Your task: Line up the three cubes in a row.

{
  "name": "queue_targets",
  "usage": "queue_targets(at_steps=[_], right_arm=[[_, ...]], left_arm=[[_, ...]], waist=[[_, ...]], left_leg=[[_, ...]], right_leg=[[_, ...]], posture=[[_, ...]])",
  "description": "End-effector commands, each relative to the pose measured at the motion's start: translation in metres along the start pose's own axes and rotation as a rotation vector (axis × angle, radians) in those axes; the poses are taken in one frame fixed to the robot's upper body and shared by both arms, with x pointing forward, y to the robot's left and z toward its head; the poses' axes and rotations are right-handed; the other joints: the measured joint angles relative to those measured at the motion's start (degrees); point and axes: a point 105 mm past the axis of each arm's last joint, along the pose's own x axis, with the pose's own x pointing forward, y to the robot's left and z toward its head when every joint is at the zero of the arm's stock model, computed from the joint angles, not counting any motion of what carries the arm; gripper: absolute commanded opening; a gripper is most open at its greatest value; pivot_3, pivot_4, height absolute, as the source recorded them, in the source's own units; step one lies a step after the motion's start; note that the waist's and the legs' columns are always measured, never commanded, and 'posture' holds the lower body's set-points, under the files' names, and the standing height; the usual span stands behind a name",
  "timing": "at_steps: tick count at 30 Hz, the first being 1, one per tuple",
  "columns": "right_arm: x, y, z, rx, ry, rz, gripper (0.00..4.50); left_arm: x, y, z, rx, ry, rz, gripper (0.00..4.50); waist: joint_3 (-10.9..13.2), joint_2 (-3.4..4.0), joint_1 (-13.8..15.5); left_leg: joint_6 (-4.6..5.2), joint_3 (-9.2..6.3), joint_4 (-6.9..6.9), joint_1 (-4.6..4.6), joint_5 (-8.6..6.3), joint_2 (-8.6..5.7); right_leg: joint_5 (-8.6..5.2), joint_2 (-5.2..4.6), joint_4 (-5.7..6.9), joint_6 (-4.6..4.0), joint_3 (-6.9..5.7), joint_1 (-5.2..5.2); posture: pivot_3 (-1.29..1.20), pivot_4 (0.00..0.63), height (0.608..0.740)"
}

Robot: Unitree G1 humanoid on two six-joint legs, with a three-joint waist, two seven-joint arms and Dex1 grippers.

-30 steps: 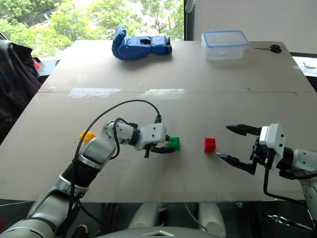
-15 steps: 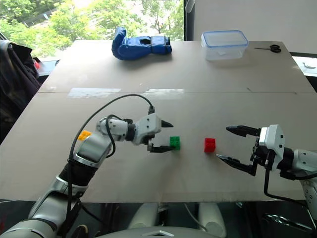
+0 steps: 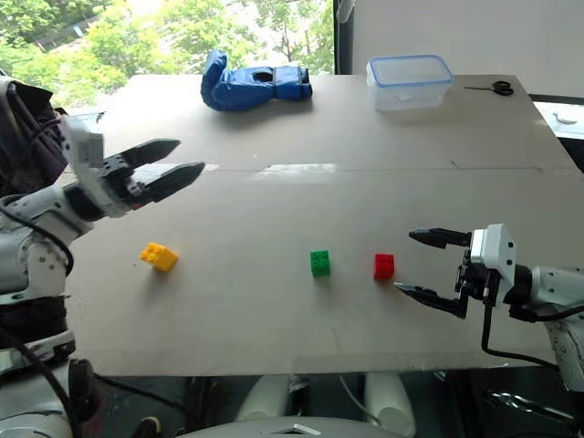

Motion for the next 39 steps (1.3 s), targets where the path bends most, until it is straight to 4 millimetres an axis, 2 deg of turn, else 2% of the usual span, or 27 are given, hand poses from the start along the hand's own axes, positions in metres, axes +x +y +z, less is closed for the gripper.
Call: queue_targets(at_steps=[1,3,4,7,9,12,17,20,28,39], right_arm=[[0.002,-0.001,0.007,-0.047,-0.024,0.021,4.50],[0.003,-0.002,0.006,-0.048,-0.025,0.024,4.50],[0.003,-0.002,0.006,-0.048,-0.025,0.025,4.50],[0.003,-0.002,0.005,-0.046,-0.029,0.028,4.50],[0.004,0.000,0.004,-0.044,-0.030,0.032,4.50],[0.006,0.002,0.004,-0.038,-0.034,0.042,4.50],[0.008,0.006,0.007,-0.036,-0.047,0.064,4.50],[0.007,0.005,0.008,-0.041,-0.049,0.057,4.50],[0.012,0.012,0.024,-0.038,-0.114,0.067,4.50],[0.014,0.015,0.031,-0.016,-0.143,0.089,4.50]], left_arm=[[-0.027,0.020,-0.012,0.164,0.009,0.213,4.45],[-0.044,0.031,-0.018,0.205,-0.025,0.435,4.45],[-0.051,0.029,-0.024,0.214,-0.021,0.489,4.45],[-0.062,0.000,-0.048,0.184,0.016,0.463,4.45],[-0.065,-0.009,-0.054,0.160,0.022,0.452,4.45],[-0.066,-0.032,-0.075,0.104,0.075,0.341,4.45],[-0.058,-0.046,-0.098,0.133,0.174,0.223,4.45],[-0.054,-0.040,-0.102,0.147,0.183,0.227,4.45],[-0.052,-0.032,-0.106,0.142,0.178,0.234,4.45],[-0.050,-0.036,-0.113,0.137,0.188,0.217,4.45]], waist=[[0.01,-0.03,0.40],[0.03,-0.08,1.11],[-0.01,-0.14,1.34],[-0.02,-0.20,1.67],[-0.02,-0.20,1.97],[-0.01,-0.21,2.09],[-0.04,-0.10,1.58],[-0.04,-0.10,1.67],[-0.04,-0.10,1.60],[-0.04,-0.10,1.68]], left_leg=[[0.00,-0.03,0.01,-0.02,0.00,0.00],[0.04,-0.08,0.04,-0.09,-0.03,-0.03],[0.14,-0.12,0.06,-0.11,-0.08,-0.05],[0.12,-0.15,0.06,-0.14,-0.09,-0.05],[0.10,-0.14,0.04,-0.17,-0.08,-0.07],[0.14,-0.30,0.05,-0.20,-0.10,-0.09],[0.15,-0.25,0.03,-0.02,-0.10,-0.13],[0.16,-0.25,0.04,-0.01,-0.10,-0.12],[0.16,-0.25,0.04,-0.02,-0.10,-0.11],[0.17,-0.28,0.04,-0.03,-0.10,-0.11]], right_leg=[[0.00,-0.01,-0.02,0.00,-0.02,-0.01],[0.01,-0.14,-0.04,0.00,0.00,0.00],[0.01,-0.21,-0.05,0.00,0.02,0.01],[0.02,-0.54,-0.10,0.00,0.02,0.01],[0.02,-0.60,-0.10,0.00,-0.01,0.00],[0.01,-0.60,-0.08,-0.01,-0.17,0.01],[0.00,-0.57,-0.06,-0.03,-0.13,0.15],[0.00,-0.22,-0.04,-0.03,-0.24,0.15],[0.00,-0.23,-0.06,-0.03,-0.25,0.14],[0.00,-0.27,-0.06,-0.03,-0.24,0.14]], posture=[[0.00,0.150,0.740],[0.00,0.150,0.740],[0.00,0.150,0.740],[0.00,0.150,0.740],[0.00,0.150,0.740],[0.00,0.150,0.740],[0.00,0.150,0.740],[0.00,0.150,0.740],[0.00,0.150,0.740],[0.00,0.150,0.740]])
